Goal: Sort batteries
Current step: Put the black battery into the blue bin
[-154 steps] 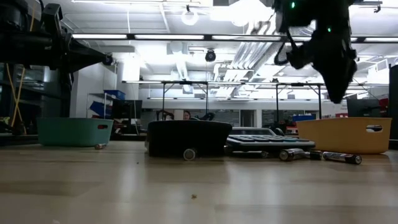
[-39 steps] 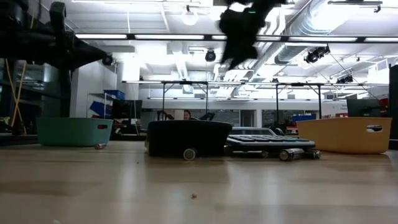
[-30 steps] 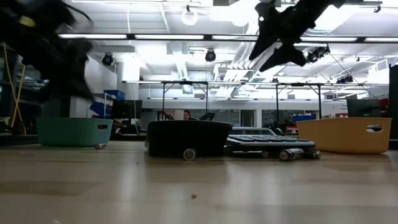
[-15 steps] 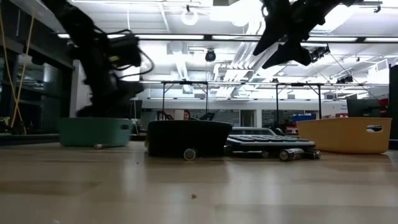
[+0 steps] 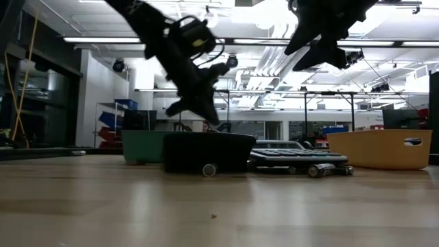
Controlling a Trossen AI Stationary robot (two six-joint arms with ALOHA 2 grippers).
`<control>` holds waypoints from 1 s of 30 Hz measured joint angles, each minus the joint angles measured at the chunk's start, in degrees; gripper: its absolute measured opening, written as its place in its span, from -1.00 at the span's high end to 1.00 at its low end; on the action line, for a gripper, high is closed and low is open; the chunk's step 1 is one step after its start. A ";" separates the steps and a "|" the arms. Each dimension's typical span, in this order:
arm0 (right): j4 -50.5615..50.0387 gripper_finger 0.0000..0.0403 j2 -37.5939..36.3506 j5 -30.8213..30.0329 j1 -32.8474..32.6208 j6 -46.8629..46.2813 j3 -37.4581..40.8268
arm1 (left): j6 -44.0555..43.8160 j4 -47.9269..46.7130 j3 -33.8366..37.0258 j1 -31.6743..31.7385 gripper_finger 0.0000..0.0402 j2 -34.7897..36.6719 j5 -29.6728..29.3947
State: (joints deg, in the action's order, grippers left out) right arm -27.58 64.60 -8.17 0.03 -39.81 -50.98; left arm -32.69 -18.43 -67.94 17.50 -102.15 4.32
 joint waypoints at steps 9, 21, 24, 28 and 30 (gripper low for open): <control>-3.46 -0.03 -1.70 1.39 -0.19 1.00 -0.04 | 16.17 -8.64 -1.33 -4.30 1.00 11.35 0.06; -3.01 -0.03 -1.57 1.27 0.14 2.35 0.07 | 19.22 11.92 12.59 -19.64 1.00 8.66 -2.86; -3.03 -0.03 -1.57 1.25 0.14 2.36 0.07 | 18.34 6.90 8.05 -19.78 1.00 3.13 -3.96; -3.03 -0.03 -1.57 1.26 0.14 2.44 0.09 | 14.06 -3.34 2.36 -20.02 1.00 -2.86 -4.85; -3.04 -0.03 -1.57 1.25 0.06 2.65 0.09 | 12.79 -6.28 1.06 -20.68 1.00 -4.70 -4.86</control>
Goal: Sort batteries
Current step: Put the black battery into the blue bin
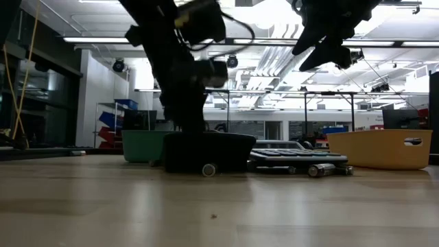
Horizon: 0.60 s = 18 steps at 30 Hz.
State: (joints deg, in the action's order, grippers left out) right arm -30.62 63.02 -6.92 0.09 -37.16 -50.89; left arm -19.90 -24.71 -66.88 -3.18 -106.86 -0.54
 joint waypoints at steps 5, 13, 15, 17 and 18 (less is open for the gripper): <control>-0.04 -0.03 0.02 -0.02 -0.14 0.13 0.02 | -2.51 -1.92 -0.25 -3.09 1.00 -1.03 -0.17; -0.25 -0.03 0.02 0.02 -0.14 2.69 0.04 | -13.45 -12.21 -0.19 -8.27 1.00 1.32 0.11; -0.33 -0.03 0.02 0.00 -0.14 3.33 0.04 | -16.86 -14.07 -0.06 -9.60 1.00 1.92 0.47; -0.43 -0.03 0.02 0.01 -0.14 4.61 0.07 | -19.51 -14.86 -0.01 -11.28 1.00 2.27 1.83; -0.43 -0.03 0.02 0.00 -0.14 5.33 0.07 | -20.85 -14.88 -0.01 -12.33 1.00 2.35 2.83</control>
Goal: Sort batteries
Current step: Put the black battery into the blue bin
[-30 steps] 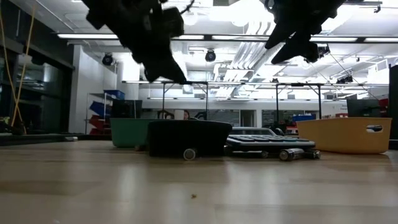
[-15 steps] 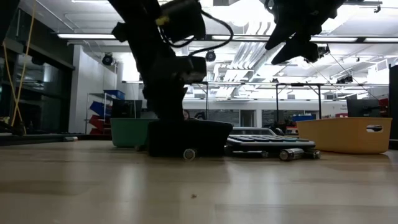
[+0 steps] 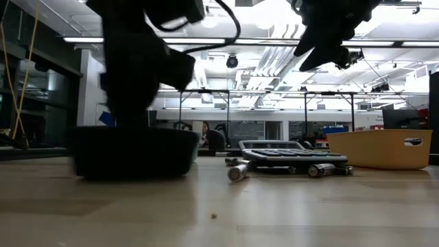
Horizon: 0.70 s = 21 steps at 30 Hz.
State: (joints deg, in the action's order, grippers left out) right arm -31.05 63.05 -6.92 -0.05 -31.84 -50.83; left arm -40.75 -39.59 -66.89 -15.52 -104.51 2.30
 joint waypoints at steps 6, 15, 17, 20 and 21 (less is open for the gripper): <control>0.00 -0.03 0.00 2.01 0.02 0.83 0.00 | -7.78 -0.83 0.99 -8.03 1.00 0.20 4.07; 1.70 -0.03 0.20 5.10 -1.19 -4.72 0.00 | -21.07 -2.16 3.17 -16.60 1.00 0.70 4.31; 3.33 -0.03 0.77 5.09 -2.07 -6.64 0.00 | -22.77 -4.34 3.15 -17.76 1.00 1.02 4.55; 6.92 -0.03 2.65 5.04 -3.49 -9.75 0.00 | -24.83 -11.60 3.29 -19.73 1.00 1.72 3.29; 8.10 -0.03 3.52 5.00 -3.94 -10.63 0.00 | -25.05 -13.66 3.55 -20.30 1.00 2.15 2.48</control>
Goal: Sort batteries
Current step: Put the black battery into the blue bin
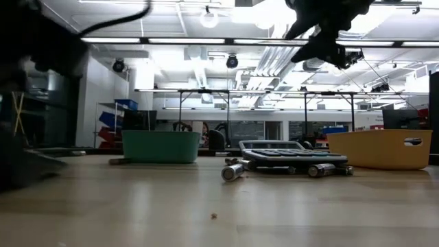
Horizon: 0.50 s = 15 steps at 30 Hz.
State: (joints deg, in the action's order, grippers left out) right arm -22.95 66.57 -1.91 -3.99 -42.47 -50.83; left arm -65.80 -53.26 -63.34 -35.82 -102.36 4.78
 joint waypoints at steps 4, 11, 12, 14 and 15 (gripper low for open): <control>6.07 -0.03 4.61 -0.19 -1.90 -4.88 0.00 | -1.52 0.18 5.47 -1.71 1.00 5.42 -0.19; 19.62 -0.03 11.38 -1.23 -5.03 -10.26 0.02 | -11.79 2.75 18.72 -7.40 1.00 23.36 -0.21; 21.07 -0.03 11.75 -2.37 -5.44 -11.13 -0.04 | -13.29 2.64 20.21 -7.91 1.00 26.25 -0.43; 23.14 -0.03 12.27 -5.53 -6.30 -12.35 -0.89 | -15.05 2.42 22.62 -7.49 1.00 32.09 -2.97; 23.61 -0.03 12.32 -6.98 -6.53 -12.82 -1.42 | -15.92 2.59 23.41 -6.41 1.00 34.90 -5.86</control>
State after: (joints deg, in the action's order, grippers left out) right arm 0.66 78.89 -8.89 -10.52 -55.29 -52.25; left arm -81.72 -50.67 -39.93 -42.22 -67.46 -1.08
